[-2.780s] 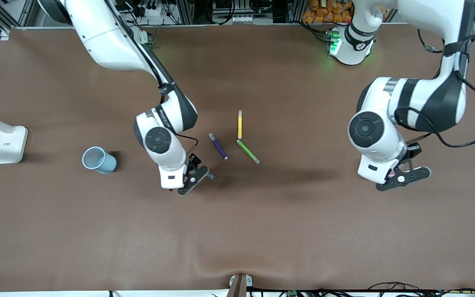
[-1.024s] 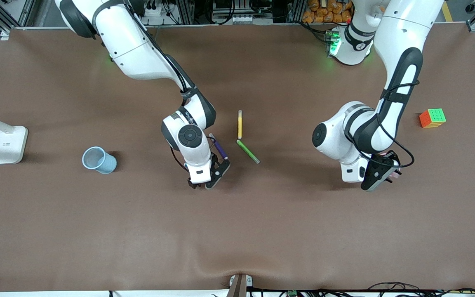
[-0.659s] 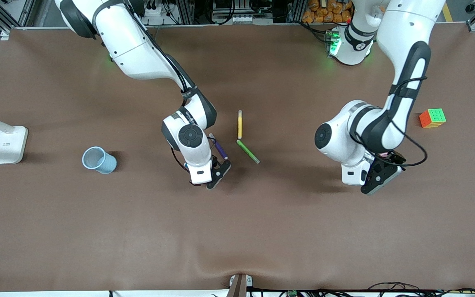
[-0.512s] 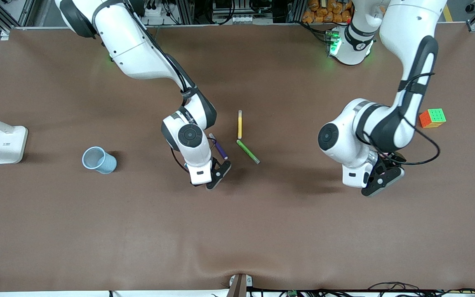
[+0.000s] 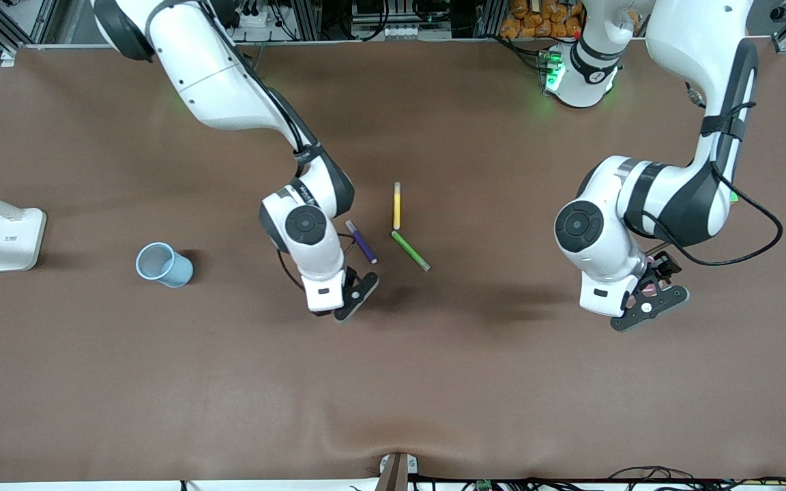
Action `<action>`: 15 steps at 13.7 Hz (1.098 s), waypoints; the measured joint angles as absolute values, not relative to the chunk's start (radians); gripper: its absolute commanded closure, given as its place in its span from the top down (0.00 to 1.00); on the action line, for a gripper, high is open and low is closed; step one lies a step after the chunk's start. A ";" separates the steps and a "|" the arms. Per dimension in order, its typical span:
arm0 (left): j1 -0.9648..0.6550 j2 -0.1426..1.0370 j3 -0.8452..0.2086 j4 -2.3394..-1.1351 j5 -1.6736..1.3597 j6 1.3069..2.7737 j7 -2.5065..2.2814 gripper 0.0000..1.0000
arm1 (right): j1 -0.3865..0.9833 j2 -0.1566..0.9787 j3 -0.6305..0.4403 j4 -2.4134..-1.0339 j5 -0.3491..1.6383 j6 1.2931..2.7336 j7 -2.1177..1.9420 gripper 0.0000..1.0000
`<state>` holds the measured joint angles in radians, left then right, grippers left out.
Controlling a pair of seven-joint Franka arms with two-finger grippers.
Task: Place pink and blue markers in matching cups
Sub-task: 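Drop the pink marker into the pink cup while the right gripper carries blue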
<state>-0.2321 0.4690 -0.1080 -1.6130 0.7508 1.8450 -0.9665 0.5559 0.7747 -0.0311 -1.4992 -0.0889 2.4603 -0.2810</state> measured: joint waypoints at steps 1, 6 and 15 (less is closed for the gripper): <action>-0.229 0.468 -0.106 -1.602 0.729 1.845 -0.946 1.00 | 0.533 0.758 -0.031 -1.498 -0.089 2.461 -0.282 0.00; -0.208 0.456 -0.104 -1.549 0.621 1.845 -0.843 1.00 | 0.332 0.679 0.065 -1.494 -0.089 2.481 -0.387 0.00; -0.195 0.431 -0.103 -1.507 0.558 1.845 -0.747 1.00 | -0.508 0.640 0.783 -1.510 -0.087 2.200 -0.686 0.00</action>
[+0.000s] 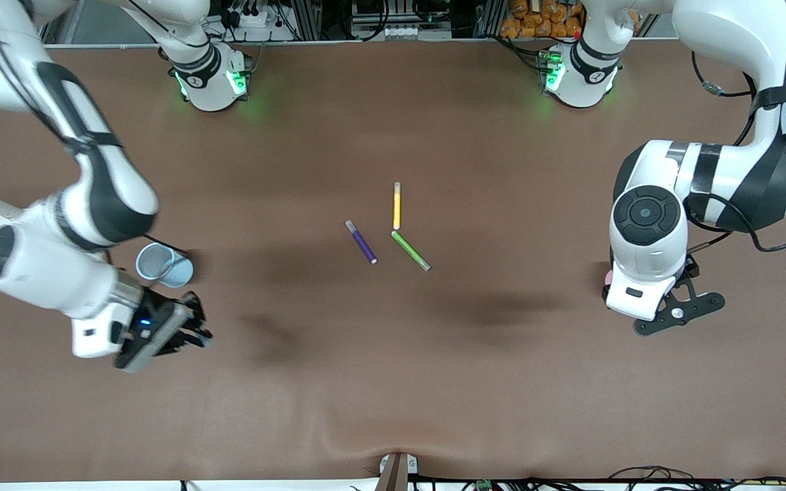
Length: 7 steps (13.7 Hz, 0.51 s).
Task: Place pink and blue markers in matching cups
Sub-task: 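Drop the pink marker into the pink cup while the right gripper carries blue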
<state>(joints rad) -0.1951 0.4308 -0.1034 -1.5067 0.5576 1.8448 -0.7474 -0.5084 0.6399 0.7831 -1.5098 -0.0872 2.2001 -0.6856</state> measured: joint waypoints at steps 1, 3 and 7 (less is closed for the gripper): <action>-0.195 0.423 -0.103 -1.502 0.552 1.845 -0.744 1.00 | -0.580 0.639 0.849 -1.530 -0.087 2.185 -0.700 0.00; -0.194 0.403 -0.103 -1.497 0.525 1.844 -0.712 1.00 | -0.709 0.639 0.959 -1.585 -0.087 2.173 -0.740 0.00; -0.137 0.372 -0.101 -1.475 0.411 1.843 -0.549 1.00 | -0.769 0.639 1.021 -1.618 -0.088 2.131 -0.757 0.00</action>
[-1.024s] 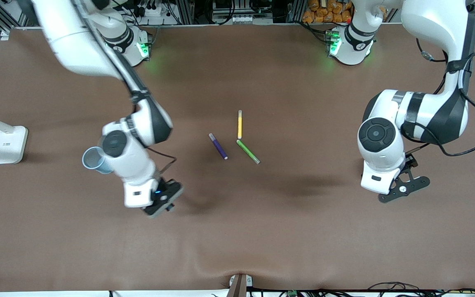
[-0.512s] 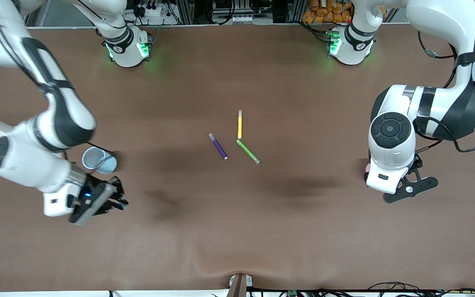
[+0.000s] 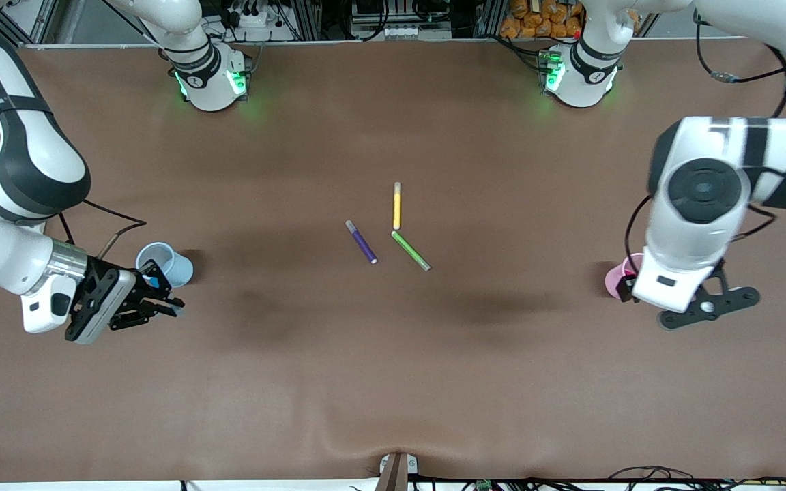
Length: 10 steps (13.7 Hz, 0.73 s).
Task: Place pink and blue markers in matching cups
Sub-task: 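Drop the pink marker into the pink cup while the right gripper carries blue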
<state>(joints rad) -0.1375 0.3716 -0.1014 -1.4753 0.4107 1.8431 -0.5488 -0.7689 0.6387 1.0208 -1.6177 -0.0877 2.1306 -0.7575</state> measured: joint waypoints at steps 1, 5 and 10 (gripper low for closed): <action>-0.118 0.369 -0.101 -1.466 0.379 1.843 -0.503 1.00 | -0.764 0.639 1.025 -1.621 -0.088 2.130 -0.757 0.00; -0.036 0.367 -0.102 -1.441 0.242 1.843 -0.316 1.00 | -0.745 0.639 1.031 -1.625 -0.129 2.126 -0.758 0.00; -0.007 0.290 -0.096 -1.432 0.075 1.749 -0.195 1.00 | -0.723 0.639 1.031 -1.631 -0.200 2.106 -0.757 0.00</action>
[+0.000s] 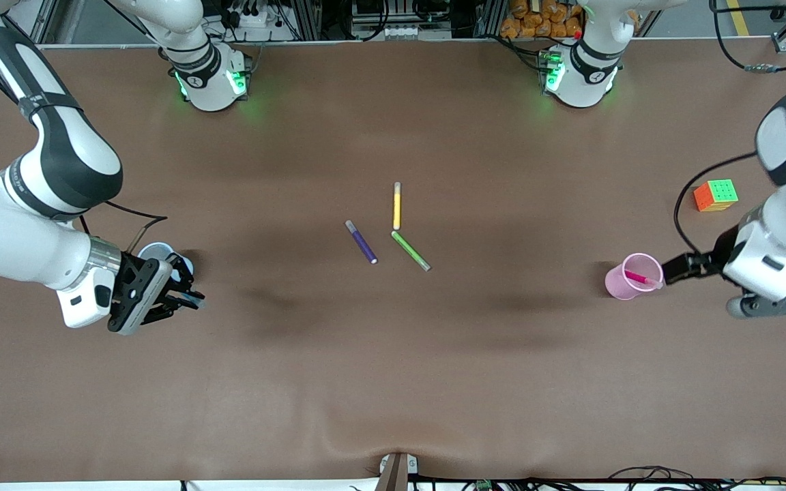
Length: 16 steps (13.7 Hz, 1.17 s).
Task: Place pink and blue markers in matching cups
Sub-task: 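Drop the pink marker into the pink cup while the right gripper carries blue, then lower the blue marker into the light blue cup with the right gripper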
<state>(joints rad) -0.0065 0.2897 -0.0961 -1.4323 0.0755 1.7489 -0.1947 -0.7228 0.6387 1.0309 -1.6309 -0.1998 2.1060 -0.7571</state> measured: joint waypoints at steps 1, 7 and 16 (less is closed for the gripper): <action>-0.012 0.265 -0.097 -1.432 0.066 1.712 -0.195 1.00 | -0.722 0.639 1.031 -1.631 -0.204 2.104 -0.757 0.00; -0.029 0.081 -0.081 -1.435 0.001 1.496 -0.128 1.00 | -0.704 0.639 1.029 -1.635 -0.260 2.099 -0.757 0.00; -0.035 -0.037 -0.042 -1.526 -0.032 1.419 -0.058 1.00 | -0.701 0.583 1.004 -1.590 -0.257 1.996 -0.730 0.00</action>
